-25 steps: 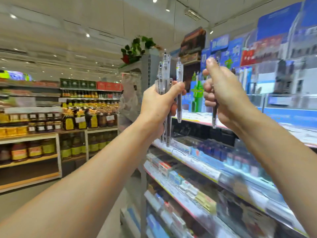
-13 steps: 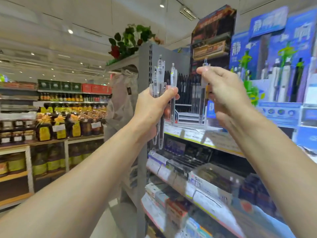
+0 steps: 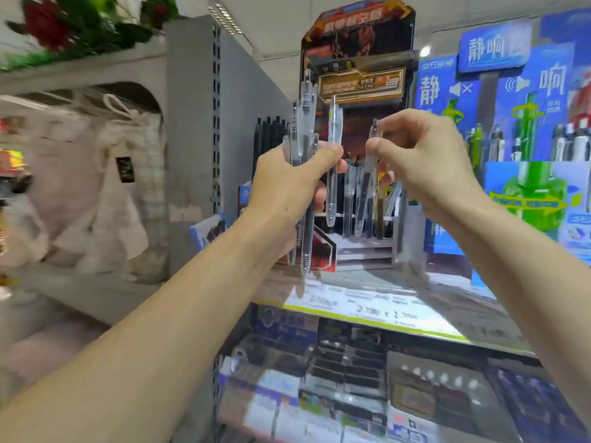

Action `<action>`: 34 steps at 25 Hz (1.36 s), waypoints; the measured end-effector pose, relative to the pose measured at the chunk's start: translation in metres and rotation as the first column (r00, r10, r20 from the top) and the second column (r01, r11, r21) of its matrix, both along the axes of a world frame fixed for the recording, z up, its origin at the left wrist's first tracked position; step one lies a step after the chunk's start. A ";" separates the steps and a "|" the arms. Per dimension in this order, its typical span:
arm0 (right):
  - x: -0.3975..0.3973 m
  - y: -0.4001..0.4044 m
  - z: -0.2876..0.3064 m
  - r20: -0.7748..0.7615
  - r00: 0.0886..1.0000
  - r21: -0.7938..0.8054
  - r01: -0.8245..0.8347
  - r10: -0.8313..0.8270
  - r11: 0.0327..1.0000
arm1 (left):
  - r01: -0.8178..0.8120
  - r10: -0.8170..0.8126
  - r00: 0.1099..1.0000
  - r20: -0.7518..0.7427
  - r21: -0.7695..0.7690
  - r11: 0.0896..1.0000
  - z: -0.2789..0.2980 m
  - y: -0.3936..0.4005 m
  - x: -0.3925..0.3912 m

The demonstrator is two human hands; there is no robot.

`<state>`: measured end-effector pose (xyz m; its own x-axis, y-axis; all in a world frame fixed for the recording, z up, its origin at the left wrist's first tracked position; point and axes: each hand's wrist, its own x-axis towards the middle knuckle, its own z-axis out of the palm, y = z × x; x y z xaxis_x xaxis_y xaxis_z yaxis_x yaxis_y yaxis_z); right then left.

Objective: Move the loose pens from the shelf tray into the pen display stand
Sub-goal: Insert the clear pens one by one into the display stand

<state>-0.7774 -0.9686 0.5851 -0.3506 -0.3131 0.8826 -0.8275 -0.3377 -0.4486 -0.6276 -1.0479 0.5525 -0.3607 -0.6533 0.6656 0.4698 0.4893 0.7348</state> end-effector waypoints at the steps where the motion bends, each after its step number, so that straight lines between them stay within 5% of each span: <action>1: -0.001 -0.007 0.000 -0.017 0.997 0.003 0.076 -0.076 0.997 | 0.040 -0.040 0.999 0.012 -0.015 0.999 0.004 -0.008 0.001; 11: -0.017 -0.036 -0.003 0.051 0.959 0.038 0.278 -0.280 0.960 | 0.300 -0.300 0.954 0.008 -0.064 0.952 0.017 -0.040 -0.008; 34: -0.012 -0.043 -0.001 -0.105 0.924 0.336 0.382 -0.369 0.861 | 0.271 -0.270 0.961 0.051 0.006 0.963 0.007 -0.043 -0.037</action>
